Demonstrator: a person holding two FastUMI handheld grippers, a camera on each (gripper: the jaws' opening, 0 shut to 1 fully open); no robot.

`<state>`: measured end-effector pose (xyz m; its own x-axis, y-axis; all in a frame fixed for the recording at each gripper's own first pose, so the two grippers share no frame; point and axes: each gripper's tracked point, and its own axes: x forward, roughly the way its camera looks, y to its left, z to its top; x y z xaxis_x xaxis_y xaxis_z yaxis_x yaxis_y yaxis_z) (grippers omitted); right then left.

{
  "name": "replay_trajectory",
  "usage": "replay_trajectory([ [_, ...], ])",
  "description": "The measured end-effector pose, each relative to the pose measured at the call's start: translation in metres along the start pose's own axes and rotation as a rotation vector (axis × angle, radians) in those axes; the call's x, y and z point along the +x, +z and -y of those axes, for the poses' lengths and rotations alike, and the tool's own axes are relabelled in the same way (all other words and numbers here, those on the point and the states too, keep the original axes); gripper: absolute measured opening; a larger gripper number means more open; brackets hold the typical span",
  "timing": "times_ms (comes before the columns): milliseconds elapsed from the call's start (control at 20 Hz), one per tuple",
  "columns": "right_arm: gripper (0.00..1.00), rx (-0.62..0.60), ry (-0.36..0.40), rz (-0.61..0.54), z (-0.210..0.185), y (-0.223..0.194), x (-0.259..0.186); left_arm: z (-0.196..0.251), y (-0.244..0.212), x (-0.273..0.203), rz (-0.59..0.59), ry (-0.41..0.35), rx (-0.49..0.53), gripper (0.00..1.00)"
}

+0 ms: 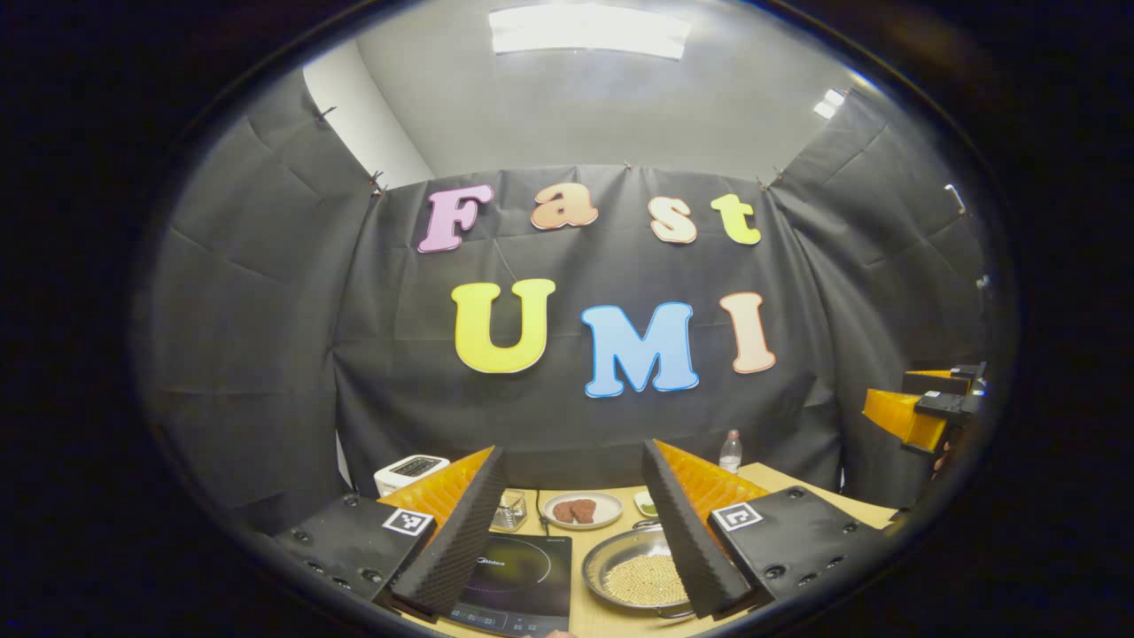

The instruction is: First push the handle of the pot to place it horizontally, then grasp the pot with both hands and set it on the induction cooktop.

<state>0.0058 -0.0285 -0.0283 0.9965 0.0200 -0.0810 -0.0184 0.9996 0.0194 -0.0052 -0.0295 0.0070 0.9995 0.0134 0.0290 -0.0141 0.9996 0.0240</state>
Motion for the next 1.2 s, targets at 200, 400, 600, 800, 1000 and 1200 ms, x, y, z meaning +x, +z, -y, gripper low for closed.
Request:
replay_trajectory([
  [200,0.63,-0.006,-0.014,0.003,0.003,-0.001,0.001,-0.003,-0.001,-0.002,0.0,0.011,0.001,1.0],
  [400,0.6,-0.024,-0.014,-0.018,0.0,-0.005,0.001,-0.01,-0.002,-0.003,-0.002,0.025,0.0,1.0],
  [600,0.2,-0.012,-0.016,-0.01,0.003,-0.003,0.003,-0.013,0.002,-0.002,0.002,0.035,0.004,1.0],
  [800,0.12,0.001,-0.022,-0.035,0.015,-0.011,0.009,-0.007,0.004,-0.002,0.006,0.038,0.013,1.0],
  [1000,0.01,-0.008,0.029,-0.039,0.006,-0.017,0.006,0.0,0.002,-0.003,0.001,0.048,0.014,0.94],
  [1200,0.0,-0.022,0.111,-0.047,-0.005,-0.028,0.01,0.004,0.0,-0.007,-0.004,0.089,0.016,1.0],
])
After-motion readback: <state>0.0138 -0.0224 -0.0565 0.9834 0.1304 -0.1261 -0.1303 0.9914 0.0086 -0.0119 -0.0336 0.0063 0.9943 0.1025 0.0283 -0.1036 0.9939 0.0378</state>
